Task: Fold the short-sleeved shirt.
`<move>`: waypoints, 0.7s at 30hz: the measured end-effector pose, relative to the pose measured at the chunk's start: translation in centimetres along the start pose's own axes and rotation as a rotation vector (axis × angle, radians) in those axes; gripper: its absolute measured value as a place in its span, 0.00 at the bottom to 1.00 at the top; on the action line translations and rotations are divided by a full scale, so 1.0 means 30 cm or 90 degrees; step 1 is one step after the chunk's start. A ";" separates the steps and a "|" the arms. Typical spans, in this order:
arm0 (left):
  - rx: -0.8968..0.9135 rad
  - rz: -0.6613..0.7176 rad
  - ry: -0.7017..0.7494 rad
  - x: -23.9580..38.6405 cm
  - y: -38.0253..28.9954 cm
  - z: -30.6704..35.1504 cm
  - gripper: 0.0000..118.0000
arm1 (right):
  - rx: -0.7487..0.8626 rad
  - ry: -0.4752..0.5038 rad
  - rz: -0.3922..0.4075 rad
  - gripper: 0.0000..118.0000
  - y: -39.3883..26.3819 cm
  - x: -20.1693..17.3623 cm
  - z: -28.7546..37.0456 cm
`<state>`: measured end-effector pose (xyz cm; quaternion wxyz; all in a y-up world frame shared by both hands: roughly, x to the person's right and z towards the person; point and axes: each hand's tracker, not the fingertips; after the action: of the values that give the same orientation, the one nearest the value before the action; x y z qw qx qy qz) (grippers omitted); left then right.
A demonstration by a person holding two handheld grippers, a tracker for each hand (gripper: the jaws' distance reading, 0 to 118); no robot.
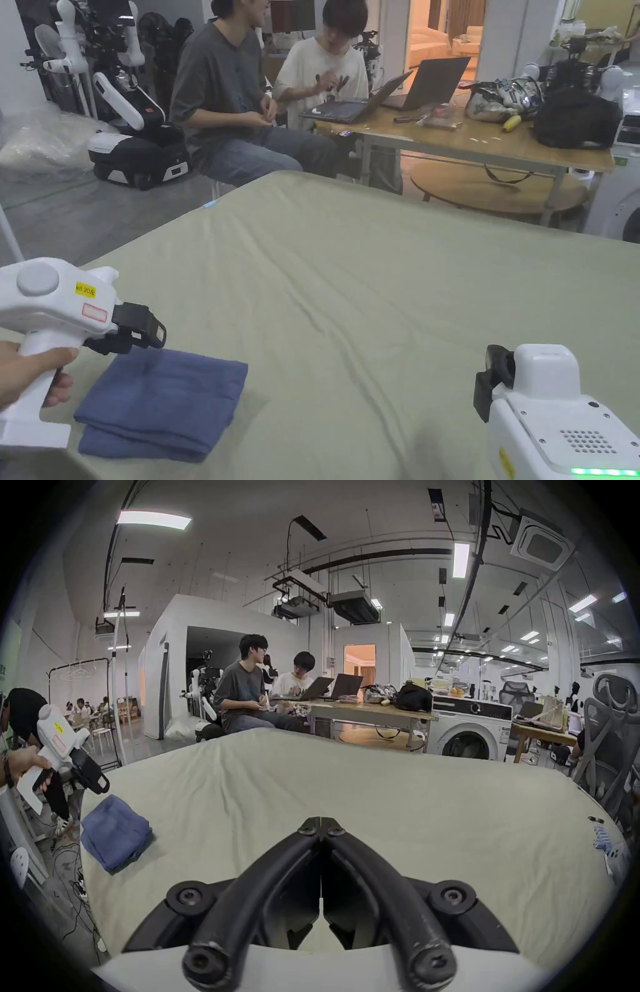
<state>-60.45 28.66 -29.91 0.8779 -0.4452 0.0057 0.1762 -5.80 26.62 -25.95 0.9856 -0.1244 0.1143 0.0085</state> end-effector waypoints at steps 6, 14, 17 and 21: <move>0.155 -0.057 0.002 0.218 -0.167 -0.003 0.39 | 0.000 -0.035 -0.001 0.00 -0.002 0.093 0.045; 0.340 -0.180 -0.045 0.570 -0.298 -0.024 0.15 | -0.008 -0.097 -0.013 0.00 -0.007 0.237 0.116; 0.360 -0.214 -0.038 0.724 -0.339 -0.050 0.04 | -0.005 -0.119 -0.019 0.00 -0.006 0.280 0.150; 0.394 -0.256 -0.060 0.901 -0.395 -0.098 0.00 | 0.002 -0.155 -0.025 0.00 -0.009 0.337 0.199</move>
<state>-30.93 28.15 -26.95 0.9873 -0.1424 -0.0698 0.0104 5.39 27.71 -22.54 0.9924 -0.1228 -0.0086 0.0044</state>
